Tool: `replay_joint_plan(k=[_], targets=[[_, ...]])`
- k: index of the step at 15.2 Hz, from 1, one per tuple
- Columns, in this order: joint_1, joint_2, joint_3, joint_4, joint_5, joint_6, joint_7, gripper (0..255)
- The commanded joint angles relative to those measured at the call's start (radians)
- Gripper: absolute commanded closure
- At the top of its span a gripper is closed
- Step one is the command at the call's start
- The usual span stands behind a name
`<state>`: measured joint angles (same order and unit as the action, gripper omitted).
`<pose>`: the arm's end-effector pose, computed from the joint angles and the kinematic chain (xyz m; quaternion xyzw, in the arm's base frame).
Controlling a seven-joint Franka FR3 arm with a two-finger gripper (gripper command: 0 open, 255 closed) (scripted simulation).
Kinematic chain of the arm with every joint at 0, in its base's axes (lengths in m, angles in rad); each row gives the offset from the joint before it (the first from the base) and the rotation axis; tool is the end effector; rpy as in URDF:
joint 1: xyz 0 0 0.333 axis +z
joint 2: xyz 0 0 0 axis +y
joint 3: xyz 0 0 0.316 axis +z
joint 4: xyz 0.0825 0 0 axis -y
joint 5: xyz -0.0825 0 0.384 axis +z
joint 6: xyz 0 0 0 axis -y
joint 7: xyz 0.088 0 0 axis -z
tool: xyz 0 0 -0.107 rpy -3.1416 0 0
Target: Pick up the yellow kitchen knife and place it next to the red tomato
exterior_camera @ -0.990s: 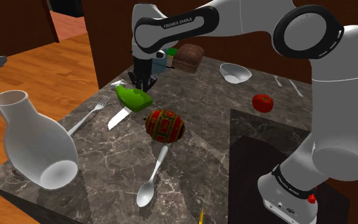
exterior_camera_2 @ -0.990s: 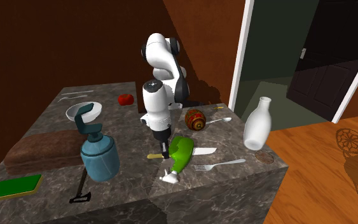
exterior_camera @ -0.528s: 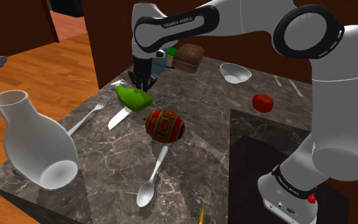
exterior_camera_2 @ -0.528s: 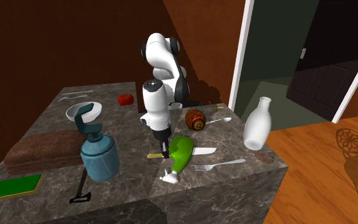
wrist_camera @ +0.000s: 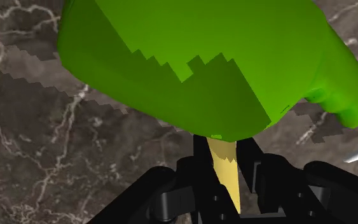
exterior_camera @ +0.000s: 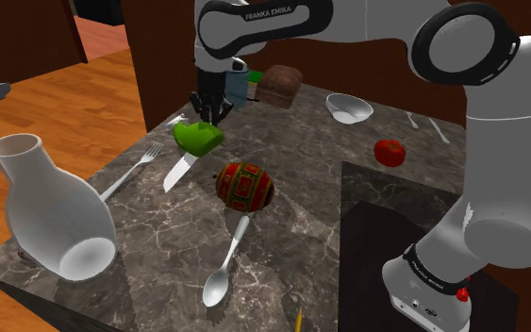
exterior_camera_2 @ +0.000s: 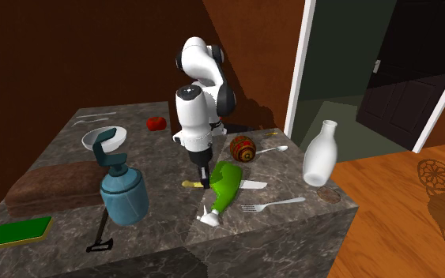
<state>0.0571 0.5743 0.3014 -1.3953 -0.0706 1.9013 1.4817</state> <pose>0.6763 0.2047 0.3811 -0.8404 0.5393 0.0515 0.0121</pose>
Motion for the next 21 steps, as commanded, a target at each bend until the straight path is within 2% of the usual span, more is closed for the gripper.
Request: replay_joint_plan(k=[1,17,18,21], targets=[[-0.002,-0.013,0.002,0.009,0.003,-0.022,-0.001,255],[0.011,-0.029,0.008,0.2,0.008,-0.227,0.005,255],[0.011,-0.03,0.008,0.2,0.008,-0.228,0.005,255],[-0.054,-0.14,0.005,0.032,0.037,-0.172,-0.049,255]])
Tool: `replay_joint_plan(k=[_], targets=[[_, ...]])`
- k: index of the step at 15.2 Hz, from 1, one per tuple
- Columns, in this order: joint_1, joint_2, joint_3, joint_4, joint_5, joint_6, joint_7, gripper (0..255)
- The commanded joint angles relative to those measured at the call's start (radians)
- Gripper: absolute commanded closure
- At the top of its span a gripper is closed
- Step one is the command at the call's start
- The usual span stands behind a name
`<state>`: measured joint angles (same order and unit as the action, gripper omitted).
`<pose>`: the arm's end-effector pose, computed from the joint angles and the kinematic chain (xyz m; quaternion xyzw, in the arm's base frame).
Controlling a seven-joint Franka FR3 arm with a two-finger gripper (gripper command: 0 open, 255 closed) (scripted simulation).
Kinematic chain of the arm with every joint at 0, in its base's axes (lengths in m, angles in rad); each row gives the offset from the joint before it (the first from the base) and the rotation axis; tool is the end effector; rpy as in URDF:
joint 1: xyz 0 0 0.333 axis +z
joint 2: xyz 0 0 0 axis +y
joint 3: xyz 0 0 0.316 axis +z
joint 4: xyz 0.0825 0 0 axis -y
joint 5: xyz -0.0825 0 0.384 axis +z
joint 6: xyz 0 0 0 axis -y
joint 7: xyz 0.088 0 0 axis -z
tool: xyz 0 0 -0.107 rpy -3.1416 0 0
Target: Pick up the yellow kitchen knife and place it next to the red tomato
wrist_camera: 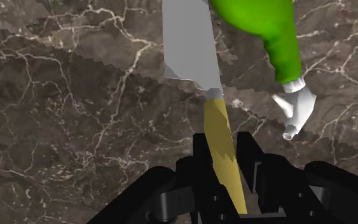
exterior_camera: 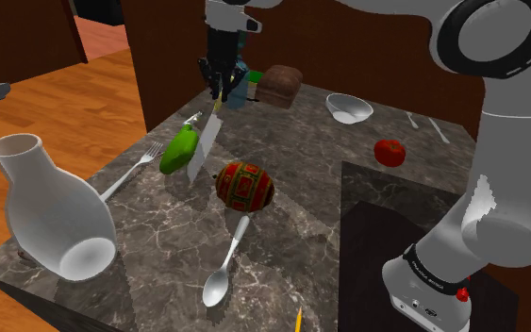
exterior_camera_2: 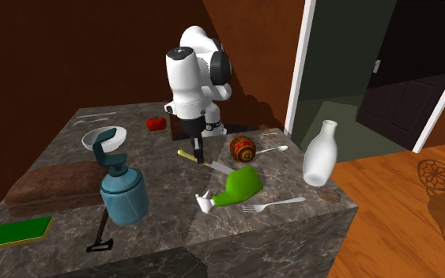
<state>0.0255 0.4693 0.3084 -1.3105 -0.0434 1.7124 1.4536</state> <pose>0.6632 0.1816 0.4772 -0.8405 0.5392 0.0517 0.0120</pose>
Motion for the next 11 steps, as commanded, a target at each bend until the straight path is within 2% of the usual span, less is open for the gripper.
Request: replay_joint_plan(k=[1,6,11], targets=[[-0.042,-0.068,-0.004,-0.101,0.019,0.032,-0.04,255],[-0.13,-0.212,-0.027,-0.301,0.061,0.086,-0.146,255],[-0.203,-0.329,-0.063,-0.451,0.092,0.116,-0.26,255]])
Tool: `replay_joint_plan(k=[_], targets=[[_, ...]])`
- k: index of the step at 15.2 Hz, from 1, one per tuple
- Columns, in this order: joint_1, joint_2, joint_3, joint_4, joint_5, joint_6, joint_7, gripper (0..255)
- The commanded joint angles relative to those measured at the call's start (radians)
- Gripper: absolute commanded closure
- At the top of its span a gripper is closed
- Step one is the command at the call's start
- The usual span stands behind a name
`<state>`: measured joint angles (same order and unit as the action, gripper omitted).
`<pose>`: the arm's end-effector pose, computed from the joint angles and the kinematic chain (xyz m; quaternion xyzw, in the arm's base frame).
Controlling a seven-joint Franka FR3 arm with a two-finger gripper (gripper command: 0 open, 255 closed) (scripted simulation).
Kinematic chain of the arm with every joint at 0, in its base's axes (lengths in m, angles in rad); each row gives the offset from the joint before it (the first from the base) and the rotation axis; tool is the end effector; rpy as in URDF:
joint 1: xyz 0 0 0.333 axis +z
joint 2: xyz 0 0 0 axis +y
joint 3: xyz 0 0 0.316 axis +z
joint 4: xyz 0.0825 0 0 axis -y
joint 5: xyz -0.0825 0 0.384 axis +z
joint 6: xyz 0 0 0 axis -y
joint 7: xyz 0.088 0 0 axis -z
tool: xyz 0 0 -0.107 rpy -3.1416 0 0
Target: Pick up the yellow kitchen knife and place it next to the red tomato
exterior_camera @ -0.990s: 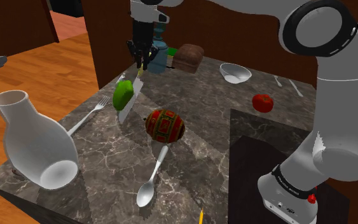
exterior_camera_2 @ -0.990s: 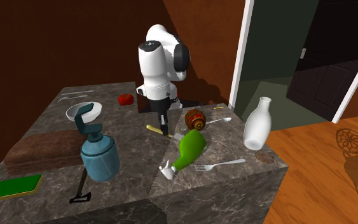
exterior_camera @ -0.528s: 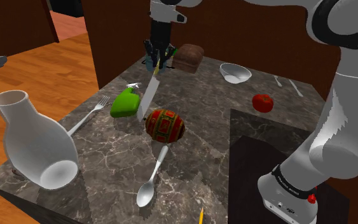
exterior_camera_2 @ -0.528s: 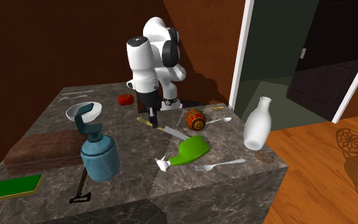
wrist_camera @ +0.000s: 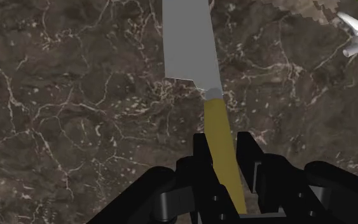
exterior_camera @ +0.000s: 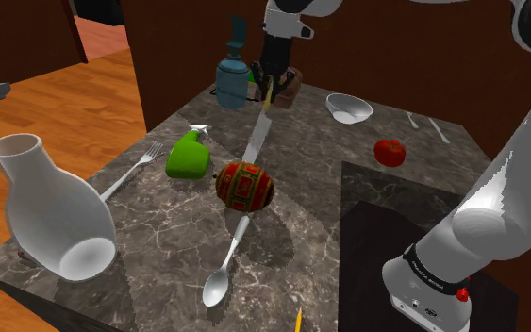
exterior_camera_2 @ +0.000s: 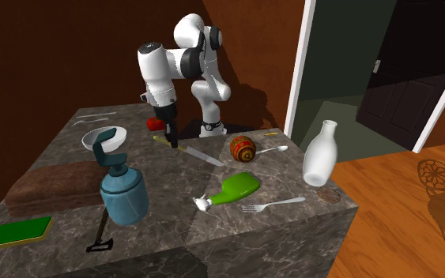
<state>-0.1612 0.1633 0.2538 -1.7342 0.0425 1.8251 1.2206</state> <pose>0.6001 0.0514 0.4764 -0.8402 0.5397 0.0516 0.0118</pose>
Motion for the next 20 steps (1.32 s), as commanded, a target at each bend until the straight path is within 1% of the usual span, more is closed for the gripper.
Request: replay_joint_plan(k=[1,8,16,20], targets=[[-0.029,-0.044,-0.018,-0.053,0.01,0.008,-0.05,255],[-0.115,-0.161,-0.091,-0.194,0.027,0.023,-0.215,255],[-0.212,-0.242,-0.196,-0.287,0.013,0.023,-0.413,255],[-0.211,-0.23,-0.196,-0.328,0.014,0.076,-0.415,255]])
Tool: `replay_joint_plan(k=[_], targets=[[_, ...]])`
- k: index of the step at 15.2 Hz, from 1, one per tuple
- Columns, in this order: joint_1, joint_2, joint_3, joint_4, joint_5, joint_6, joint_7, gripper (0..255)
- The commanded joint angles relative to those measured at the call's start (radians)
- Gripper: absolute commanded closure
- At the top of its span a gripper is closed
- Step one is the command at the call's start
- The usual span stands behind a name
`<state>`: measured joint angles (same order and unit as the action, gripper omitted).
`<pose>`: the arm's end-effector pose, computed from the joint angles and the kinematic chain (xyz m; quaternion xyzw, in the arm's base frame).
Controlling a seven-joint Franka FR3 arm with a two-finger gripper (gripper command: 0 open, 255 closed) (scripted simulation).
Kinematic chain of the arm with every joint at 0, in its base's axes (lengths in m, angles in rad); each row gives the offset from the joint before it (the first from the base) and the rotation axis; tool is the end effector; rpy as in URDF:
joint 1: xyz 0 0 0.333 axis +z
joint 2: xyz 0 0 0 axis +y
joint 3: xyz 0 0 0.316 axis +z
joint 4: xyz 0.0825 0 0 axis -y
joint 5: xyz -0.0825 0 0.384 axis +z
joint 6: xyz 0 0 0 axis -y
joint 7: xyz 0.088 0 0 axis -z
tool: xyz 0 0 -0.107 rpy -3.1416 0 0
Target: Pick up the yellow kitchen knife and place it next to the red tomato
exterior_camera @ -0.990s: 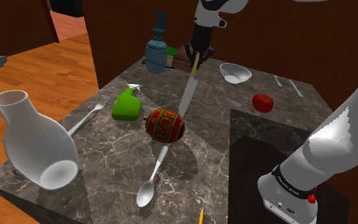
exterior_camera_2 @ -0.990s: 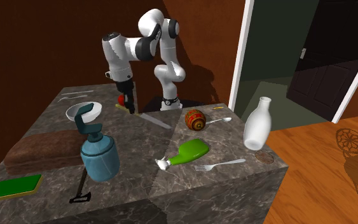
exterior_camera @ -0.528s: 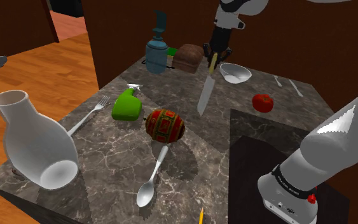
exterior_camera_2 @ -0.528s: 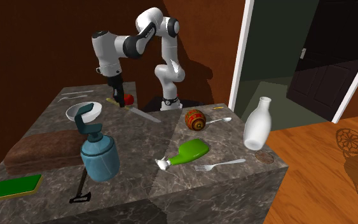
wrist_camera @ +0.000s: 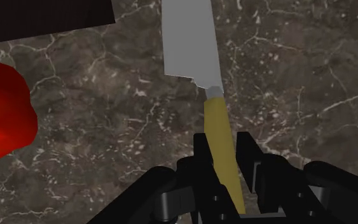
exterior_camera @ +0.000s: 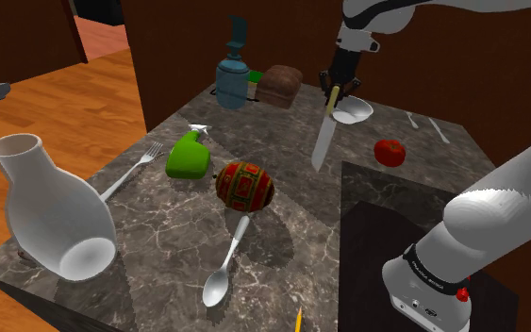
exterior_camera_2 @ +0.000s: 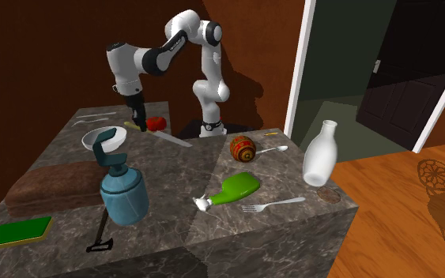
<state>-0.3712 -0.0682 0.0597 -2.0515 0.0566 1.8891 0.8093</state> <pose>0.4995 -0.1560 0.4607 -0.8403 0.5395 0.0517 0.0120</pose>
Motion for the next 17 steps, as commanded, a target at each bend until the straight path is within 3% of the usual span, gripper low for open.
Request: replay_joint_plan(k=[1,17], targets=[[-0.001,0.005,-0.001,-0.02,0.0,0.025,-0.004,255],[0.0,0.09,0.001,-0.146,0.0,0.236,-0.011,255]])
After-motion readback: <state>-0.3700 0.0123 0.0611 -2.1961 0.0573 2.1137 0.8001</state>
